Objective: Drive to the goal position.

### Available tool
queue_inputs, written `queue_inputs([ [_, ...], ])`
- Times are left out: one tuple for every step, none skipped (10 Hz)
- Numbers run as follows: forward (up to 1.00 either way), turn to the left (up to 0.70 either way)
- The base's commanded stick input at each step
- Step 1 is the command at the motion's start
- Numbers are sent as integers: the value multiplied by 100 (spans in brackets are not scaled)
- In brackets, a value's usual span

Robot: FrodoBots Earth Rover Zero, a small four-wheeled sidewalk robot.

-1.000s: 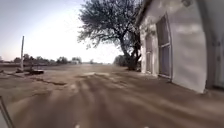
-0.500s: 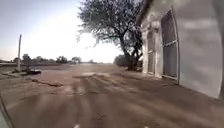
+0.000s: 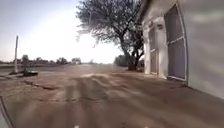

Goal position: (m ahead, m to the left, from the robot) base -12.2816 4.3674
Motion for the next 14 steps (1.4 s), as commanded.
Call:
queue_inputs([
  [70, 0],
  [70, 0],
  [70, 0],
  [70, 0],
  [70, 0],
  [70, 0],
  [70, 0],
  [70, 0],
  [70, 0],
  [70, 8],
  [70, 14],
  [70, 14],
  [70, 14],
  [70, 14],
])
